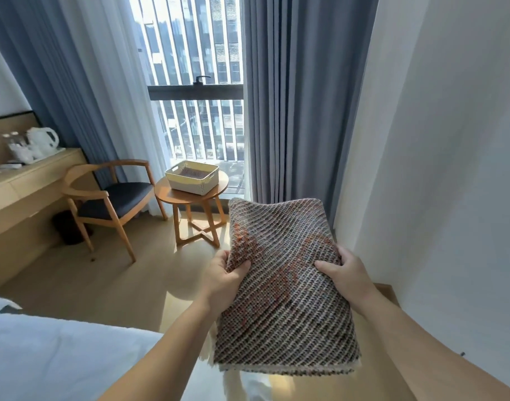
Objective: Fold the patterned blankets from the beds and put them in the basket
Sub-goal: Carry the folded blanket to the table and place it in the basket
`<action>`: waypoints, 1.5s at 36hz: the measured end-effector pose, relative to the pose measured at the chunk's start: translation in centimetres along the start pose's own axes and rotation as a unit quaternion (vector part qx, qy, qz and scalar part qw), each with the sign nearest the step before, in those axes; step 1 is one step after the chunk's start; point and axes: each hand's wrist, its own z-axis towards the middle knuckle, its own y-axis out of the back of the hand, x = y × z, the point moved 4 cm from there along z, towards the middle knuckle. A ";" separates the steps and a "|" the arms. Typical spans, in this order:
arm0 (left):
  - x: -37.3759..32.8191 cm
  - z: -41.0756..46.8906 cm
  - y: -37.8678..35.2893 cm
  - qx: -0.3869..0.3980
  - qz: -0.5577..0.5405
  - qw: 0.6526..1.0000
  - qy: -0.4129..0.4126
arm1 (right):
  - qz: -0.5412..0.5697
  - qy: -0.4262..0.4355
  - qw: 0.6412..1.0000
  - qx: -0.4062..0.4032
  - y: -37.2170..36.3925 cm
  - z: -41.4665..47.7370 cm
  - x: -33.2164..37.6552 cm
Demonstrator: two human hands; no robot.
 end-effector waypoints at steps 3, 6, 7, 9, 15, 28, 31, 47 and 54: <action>0.3 3.6 -1.1 -0.013 0.014 1.000 0.001 | 0.012 0.007 1.000 0.013 0.3 4.5 -0.8; 0.7 7.8 -2.4 -0.028 0.042 0.999 0.007 | 0.019 0.024 0.999 0.025 1.0 9.5 -1.3; 0.7 9.3 -2.9 -0.034 0.043 0.998 0.012 | 0.021 0.029 0.999 0.030 1.3 11.3 -1.3; 0.7 12.1 -4.0 -0.047 0.047 0.998 0.018 | 0.025 0.037 0.998 0.039 2.1 14.6 -1.3; 0.1 19.3 -6.8 -0.084 0.060 0.994 0.019 | 0.013 0.063 0.995 0.074 4.1 23.5 0.2; 0.8 32.2 -6.4 -0.156 0.080 0.984 0.024 | 0.012 0.080 0.988 0.132 1.2 38.9 1.4; 1.3 36.4 -5.0 -0.161 0.081 0.983 0.028 | 0.007 0.078 0.987 0.138 -0.7 43.0 1.5; 1.2 60.3 4.3 -0.129 0.067 0.989 0.030 | -0.011 0.087 0.988 0.125 -11.7 64.5 5.2; 1.7 67.9 7.6 -0.164 0.088 0.981 0.055 | 0.004 0.058 0.986 0.154 -16.6 73.4 4.9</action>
